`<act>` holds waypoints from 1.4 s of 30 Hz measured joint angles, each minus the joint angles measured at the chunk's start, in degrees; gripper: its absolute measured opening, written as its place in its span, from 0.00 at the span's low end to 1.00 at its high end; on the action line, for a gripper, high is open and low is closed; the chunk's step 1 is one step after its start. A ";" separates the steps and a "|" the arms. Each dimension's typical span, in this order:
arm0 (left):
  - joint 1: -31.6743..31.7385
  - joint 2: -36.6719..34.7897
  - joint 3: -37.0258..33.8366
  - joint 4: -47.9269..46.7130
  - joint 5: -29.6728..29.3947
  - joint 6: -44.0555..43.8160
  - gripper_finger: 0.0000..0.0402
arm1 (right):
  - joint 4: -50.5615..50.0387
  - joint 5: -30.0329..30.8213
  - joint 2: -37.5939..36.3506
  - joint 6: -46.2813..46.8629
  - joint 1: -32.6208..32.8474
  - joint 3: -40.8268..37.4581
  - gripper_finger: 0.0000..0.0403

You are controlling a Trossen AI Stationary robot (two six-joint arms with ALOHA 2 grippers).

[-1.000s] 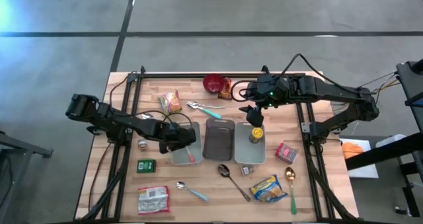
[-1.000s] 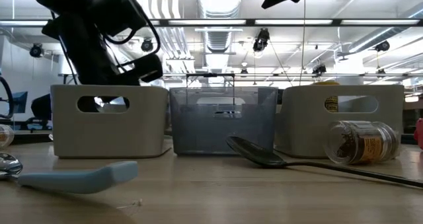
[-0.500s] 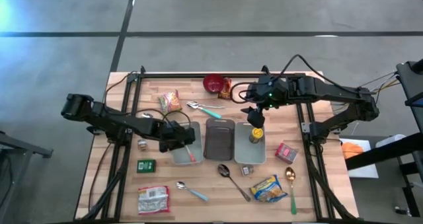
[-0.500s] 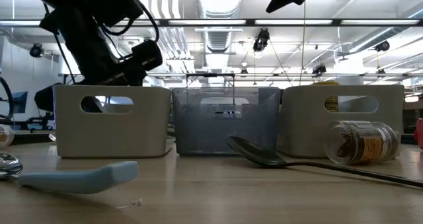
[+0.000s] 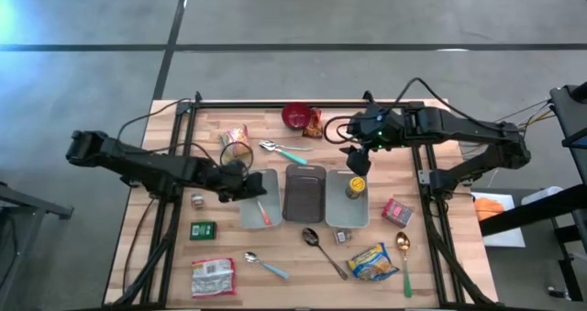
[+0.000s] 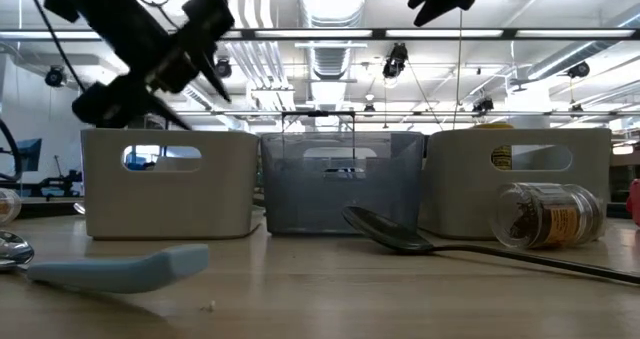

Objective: Pick & Place Food Item
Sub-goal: Put the green noodle pack into the black bin

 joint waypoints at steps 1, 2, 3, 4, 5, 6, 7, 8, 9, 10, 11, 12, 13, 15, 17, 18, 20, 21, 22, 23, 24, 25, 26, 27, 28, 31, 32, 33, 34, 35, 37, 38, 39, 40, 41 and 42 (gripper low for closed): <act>0.00 -1.35 0.10 -0.75 0.02 1.13 0.57 | -0.08 0.26 -0.20 0.34 0.00 -0.21 0.66; 0.00 -2.66 0.28 -1.47 0.02 2.30 0.56 | -0.14 1.05 -0.29 0.75 0.00 -0.31 0.66; 0.00 -4.23 0.38 -2.19 0.05 3.79 0.54 | -0.05 1.91 -0.33 1.13 0.00 -0.32 0.66; 0.00 -5.81 0.39 -3.01 0.04 5.72 0.52 | -0.05 2.58 -0.33 1.62 0.00 -0.32 0.66; 0.00 -7.29 0.37 -3.66 -0.04 8.29 0.50 | -0.04 3.07 -0.34 2.15 -0.06 -0.32 0.66; 0.00 -8.89 0.37 -4.18 -0.22 11.00 0.47 | 0.09 3.20 -0.34 2.55 -0.16 -0.32 0.66; 0.00 -10.29 0.37 -5.17 -0.45 14.04 0.45 | 0.32 3.28 -0.32 2.90 -0.31 -0.32 0.66; 0.08 -11.59 0.37 -6.23 -1.02 16.90 0.43 | 0.44 3.36 -0.32 3.36 -0.49 -0.32 0.66; 0.18 -12.92 0.37 -7.22 -1.70 19.24 0.41 | 0.45 3.36 -0.32 3.84 -0.63 -0.32 0.66; 0.34 -14.18 0.37 -8.84 -2.40 20.88 0.39 | 0.41 3.36 -0.30 4.22 -0.84 -0.32 0.66; 0.57 -15.28 0.37 -11.12 -3.35 22.02 0.37 | 0.42 3.35 -0.30 4.68 -1.04 -0.32 0.66; 0.89 -16.20 0.37 -13.45 -4.10 22.65 0.36 | 0.42 3.36 -0.28 5.27 -1.09 -0.32 0.66; 1.25 -17.03 0.35 -15.91 -4.83 22.97 0.35 | 0.43 3.35 -0.28 6.03 -1.25 -0.32 0.66; 2.44 -18.18 0.35 -22.52 -6.64 22.98 0.33 | 0.41 3.35 -0.28 7.68 -1.33 -0.32 0.66; 4.24 -18.66 0.29 -28.72 -9.10 22.66 0.33 | 0.41 3.35 -0.28 9.26 -1.31 -0.32 0.66; 5.33 -18.67 0.24 -31.75 -10.47 22.17 0.33 | 0.41 3.26 -0.28 10.20 -1.29 -0.32 0.66; 7.80 -18.29 0.20 -35.53 -12.86 20.27 0.33 | 0.42 2.82 -0.28 11.61 -1.29 -0.32 0.66; 9.17 -18.01 0.06 -36.40 -14.27 19.61 0.33 | 0.41 2.74 -0.28 12.32 -1.29 -0.32 0.66; 10.71 -17.61 -0.24 -36.86 -15.40 18.89 0.33 | 0.41 2.72 -0.28 13.01 -1.29 -0.32 0.66; 12.36 -17.07 -0.51 -37.06 -16.13 18.35 0.33 | 0.41 2.71 -0.28 13.66 -1.29 -0.32 0.66; 14.11 -16.39 -0.79 -36.85 -16.36 18.02 0.33 | 0.40 2.69 -0.28 14.33 -1.29 -0.32 0.66; 16.12 -15.55 -1.11 -36.38 -16.09 17.78 0.33 | 0.38 2.65 -0.28 14.82 -1.29 -0.32 0.66; 18.02 -14.69 -1.41 -36.11 -15.26 17.74 0.33 | 0.41 2.48 -0.28 15.35 -1.27 -0.32 0.66; 19.91 -13.72 -1.73 -35.50 -13.89 17.74 0.33 | 0.39 2.47 -0.28 15.97 -1.23 -0.32 0.66; 21.91 -12.77 -2.20 -34.39 -12.14 17.75 0.33 | 0.38 2.43 -0.28 16.61 -1.22 -0.32 0.66; 27.63 -10.30 -4.41 -29.46 -6.21 17.83 0.33 | 0.41 2.28 -0.28 17.66 -1.22 -0.32 0.66; 29.28 -9.59 -5.33 -27.08 -4.51 17.75 0.33 | 0.37 2.25 -0.28 17.83 -1.22 -0.32 0.66; 30.69 -8.95 -6.17 -25.04 -2.80 17.31 0.33 | 0.38 2.25 -0.28 18.13 -1.22 -0.32 0.66; 31.97 -8.41 -7.01 -23.62 -1.44 16.89 0.33 | 0.40 2.21 -0.28 18.43 -1.22 -0.32 0.66; 33.05 -7.95 -7.79 -22.52 -0.65 16.66 0.33 | 0.37 2.08 -0.28 18.74 -1.22 -0.32 0.66; 34.75 -7.31 -8.93 -21.04 0.20 16.57 0.33 | 0.38 1.50 -0.28 19.02 -1.22 -0.32 0.66; 35.30 -7.19 -9.42 -20.93 0.33 16.49 0.33 | 0.38 1.10 -0.28 19.05 -1.22 -0.32 0.66; 35.70 -7.09 -9.78 -20.95 0.35 16.49 0.33 | 0.38 0.92 -0.28 19.05 -1.22 -0.32 0.66; 36.02 -7.05 -10.06 -20.79 0.43 16.49 0.33 | 0.38 0.75 -0.28 19.07 -1.22 -0.32 0.66; 36.12 -7.09 -10.36 -20.15 0.46 16.51 0.33 | 0.38 0.75 -0.28 19.06 -1.21 -0.32 0.66; 36.15 -7.11 -10.70 -19.13 0.47 16.53 0.33 | 0.38 0.76 -0.29 19.05 -1.18 -0.32 0.66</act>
